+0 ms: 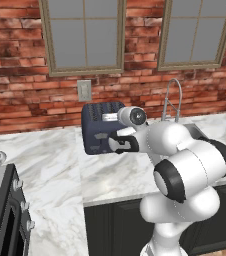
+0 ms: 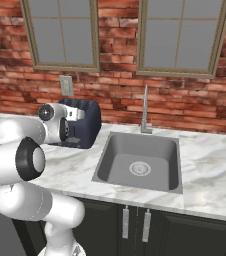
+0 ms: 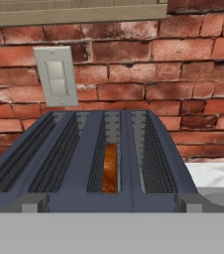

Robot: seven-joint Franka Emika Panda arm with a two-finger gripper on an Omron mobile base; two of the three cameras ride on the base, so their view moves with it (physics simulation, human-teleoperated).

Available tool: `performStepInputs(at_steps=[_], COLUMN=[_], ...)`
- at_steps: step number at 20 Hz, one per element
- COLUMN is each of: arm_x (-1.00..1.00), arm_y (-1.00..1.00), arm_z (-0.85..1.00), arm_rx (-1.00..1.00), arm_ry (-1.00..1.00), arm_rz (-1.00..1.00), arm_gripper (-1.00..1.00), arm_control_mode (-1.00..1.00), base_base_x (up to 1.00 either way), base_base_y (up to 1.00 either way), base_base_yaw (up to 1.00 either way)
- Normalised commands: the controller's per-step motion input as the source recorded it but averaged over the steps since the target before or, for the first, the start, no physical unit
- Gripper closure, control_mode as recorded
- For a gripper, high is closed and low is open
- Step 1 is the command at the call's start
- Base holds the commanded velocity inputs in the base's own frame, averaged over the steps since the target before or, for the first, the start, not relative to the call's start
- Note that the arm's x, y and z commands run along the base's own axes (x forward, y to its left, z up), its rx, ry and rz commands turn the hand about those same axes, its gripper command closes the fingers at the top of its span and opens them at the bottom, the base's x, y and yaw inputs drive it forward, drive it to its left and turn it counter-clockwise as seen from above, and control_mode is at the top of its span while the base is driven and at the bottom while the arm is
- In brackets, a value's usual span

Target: Start the toaster. Once the lever pops up, take the bread to the plate on the dining counter.

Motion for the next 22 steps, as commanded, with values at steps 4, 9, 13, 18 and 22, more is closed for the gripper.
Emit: performStepInputs(at_steps=[4,9,13,18,22], arm_x=[0.0,0.0,0.0,0.0,0.0], arm_y=[0.0,0.0,0.0,0.0,0.0], arm_z=[0.0,0.0,0.0,0.0,0.0], arm_rx=[0.0,0.0,0.0,0.0,0.0], arm_ry=[0.0,0.0,0.0,0.0,0.0], arm_rz=[0.0,0.0,0.0,0.0,0.0], arm_gripper=[-1.0,-1.0,-1.0,-1.0,-1.0], arm_control_mode=[-1.0,-1.0,-1.0,-1.0,-1.0], base_base_x=[0.0,0.0,0.0,0.0,0.0], base_base_y=[0.0,0.0,0.0,0.0,0.0], base_base_yaw=[0.0,0.0,0.0,0.0,0.0])
